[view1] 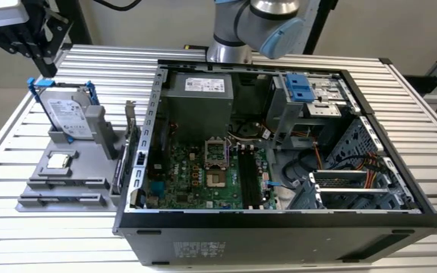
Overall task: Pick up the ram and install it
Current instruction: 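Reach for the ram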
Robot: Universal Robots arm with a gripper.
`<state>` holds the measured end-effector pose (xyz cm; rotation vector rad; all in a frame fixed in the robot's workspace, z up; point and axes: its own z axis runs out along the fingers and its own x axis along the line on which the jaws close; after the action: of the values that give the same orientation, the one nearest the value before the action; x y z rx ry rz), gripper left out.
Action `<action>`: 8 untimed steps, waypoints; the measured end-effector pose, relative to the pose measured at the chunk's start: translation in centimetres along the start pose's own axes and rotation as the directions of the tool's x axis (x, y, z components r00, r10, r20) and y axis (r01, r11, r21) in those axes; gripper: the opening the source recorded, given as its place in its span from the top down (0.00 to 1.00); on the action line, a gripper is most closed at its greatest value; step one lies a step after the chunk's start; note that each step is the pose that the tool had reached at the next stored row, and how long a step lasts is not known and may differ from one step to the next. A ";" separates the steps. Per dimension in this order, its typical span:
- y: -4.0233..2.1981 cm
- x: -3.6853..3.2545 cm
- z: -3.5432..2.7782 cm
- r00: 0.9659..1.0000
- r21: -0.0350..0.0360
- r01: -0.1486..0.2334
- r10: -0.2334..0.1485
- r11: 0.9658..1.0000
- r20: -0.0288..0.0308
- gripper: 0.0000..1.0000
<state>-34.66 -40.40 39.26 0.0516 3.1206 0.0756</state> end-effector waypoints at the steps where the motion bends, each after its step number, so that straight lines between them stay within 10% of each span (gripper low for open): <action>1: -0.19 0.00 0.00 1.000 0.000 0.000 0.000 1.000 0.000 1.00; 8: -1.54 0.09 -0.07 1.000 0.000 0.000 0.000 1.000 0.000 1.00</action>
<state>-34.80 -41.94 39.26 0.0516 3.1207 0.0756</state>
